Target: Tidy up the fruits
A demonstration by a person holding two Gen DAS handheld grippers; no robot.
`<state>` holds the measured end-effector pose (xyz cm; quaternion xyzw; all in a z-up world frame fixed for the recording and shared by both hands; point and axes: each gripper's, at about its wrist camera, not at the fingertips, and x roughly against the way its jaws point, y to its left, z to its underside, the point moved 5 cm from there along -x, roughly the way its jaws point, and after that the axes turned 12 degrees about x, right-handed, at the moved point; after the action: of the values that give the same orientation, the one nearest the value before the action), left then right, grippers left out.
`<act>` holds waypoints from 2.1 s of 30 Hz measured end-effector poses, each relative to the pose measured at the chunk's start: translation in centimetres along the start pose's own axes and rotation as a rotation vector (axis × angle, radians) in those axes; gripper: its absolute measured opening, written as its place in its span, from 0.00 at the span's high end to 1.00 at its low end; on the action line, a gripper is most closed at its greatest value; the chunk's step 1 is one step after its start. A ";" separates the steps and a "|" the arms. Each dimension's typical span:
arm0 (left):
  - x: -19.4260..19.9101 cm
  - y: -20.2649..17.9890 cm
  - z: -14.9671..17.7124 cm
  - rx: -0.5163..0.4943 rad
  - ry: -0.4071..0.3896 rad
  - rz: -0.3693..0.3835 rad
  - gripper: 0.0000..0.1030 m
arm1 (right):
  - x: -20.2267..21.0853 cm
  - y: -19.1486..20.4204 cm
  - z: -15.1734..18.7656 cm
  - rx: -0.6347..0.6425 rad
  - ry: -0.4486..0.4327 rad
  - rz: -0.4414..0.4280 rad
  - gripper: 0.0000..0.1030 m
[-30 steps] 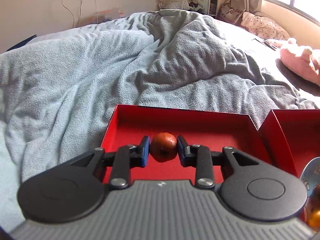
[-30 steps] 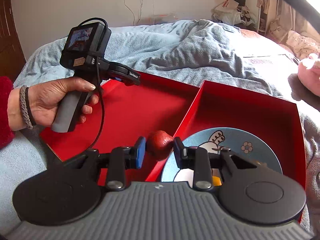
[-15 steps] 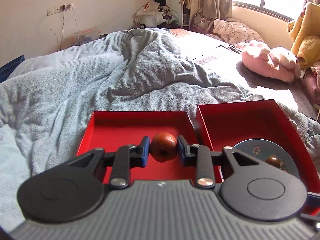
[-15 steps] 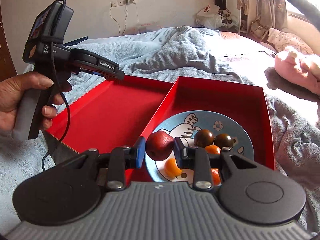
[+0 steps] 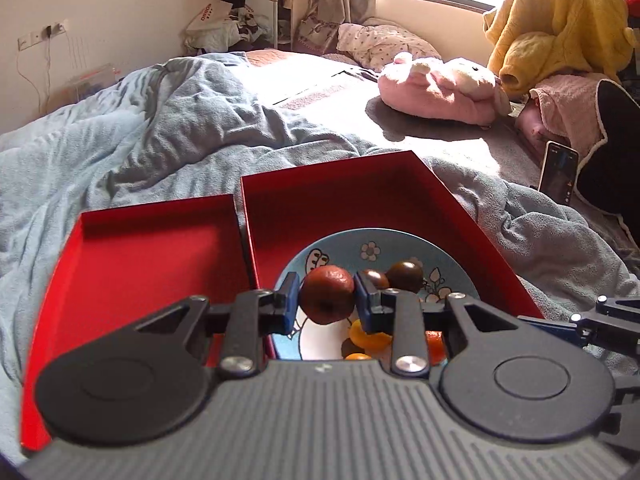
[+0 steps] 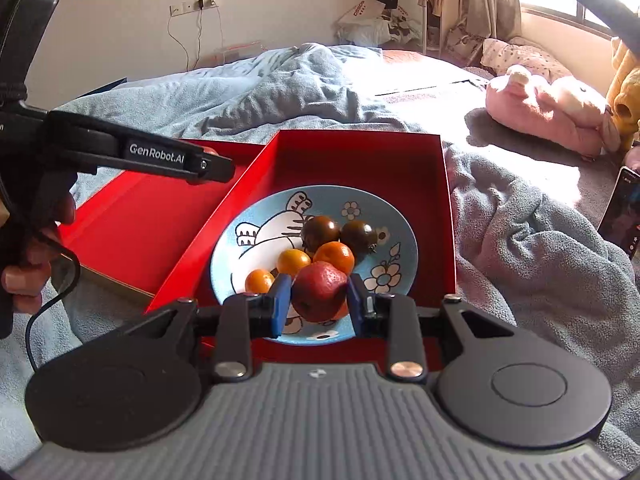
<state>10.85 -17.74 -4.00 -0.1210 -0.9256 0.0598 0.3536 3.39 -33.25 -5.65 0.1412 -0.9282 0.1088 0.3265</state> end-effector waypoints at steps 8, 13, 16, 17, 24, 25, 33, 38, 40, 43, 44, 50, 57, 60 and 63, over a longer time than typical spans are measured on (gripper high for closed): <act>-2.8 -0.3 1.7 -0.026 0.046 -0.015 0.69 | -2.6 0.0 0.1 -0.009 0.028 -0.008 0.66; -4.5 -0.2 1.7 -0.028 0.063 -0.015 0.68 | -3.9 0.0 0.2 -0.004 0.047 -0.011 0.66; -5.9 -0.4 1.7 -0.028 0.083 -0.013 0.68 | -4.5 -0.4 0.0 -0.011 0.051 -0.002 0.66; -6.2 -0.5 1.7 -0.029 0.088 -0.014 0.68 | -4.7 -0.5 0.0 -0.014 0.052 0.002 0.66; -7.7 -0.7 2.0 -0.030 0.116 -0.010 0.68 | -5.3 -1.2 -0.4 -0.022 0.058 0.020 0.66; -7.6 -0.6 2.0 -0.027 0.115 -0.007 0.68 | -5.3 -1.3 -0.4 -0.024 0.057 0.024 0.66; -5.7 -0.6 1.8 -0.018 0.101 0.028 0.59 | -7.2 -2.7 -1.0 -0.043 0.070 0.067 0.66; -2.9 -0.7 1.6 -0.076 0.052 0.049 0.45 | -9.0 -3.4 -1.8 -0.046 0.088 0.085 0.65; -1.4 -0.6 1.6 -0.092 0.026 0.032 0.30 | -9.8 -3.4 -2.3 -0.037 0.093 0.090 0.65; 0.5 -0.2 1.8 -0.134 -0.008 0.021 0.27 | -10.4 -3.5 -2.8 -0.035 0.091 0.108 0.65; 1.1 -0.1 1.9 -0.146 -0.016 0.013 0.26 | -10.5 -3.5 -2.9 -0.035 0.093 0.109 0.65; 3.7 0.6 2.3 -0.165 -0.079 -0.008 0.17 | -10.0 -3.3 -3.4 -0.034 0.080 0.126 0.37; 5.3 0.6 2.8 -0.236 -0.141 -0.148 0.17 | -6.6 -2.8 -4.5 -0.062 0.010 0.147 0.31; 6.0 0.7 3.0 -0.246 -0.149 -0.153 0.17 | -4.2 -2.1 -4.5 -0.063 -0.023 0.146 0.28; 6.9 0.7 3.2 -0.219 -0.142 -0.114 0.17 | -2.1 -1.7 -4.1 -0.083 -0.031 0.139 0.24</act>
<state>3.86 -15.33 -2.15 -0.1017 -0.9546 -0.0533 0.2749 7.84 -33.22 -3.65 0.0642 -0.9444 0.0907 0.3095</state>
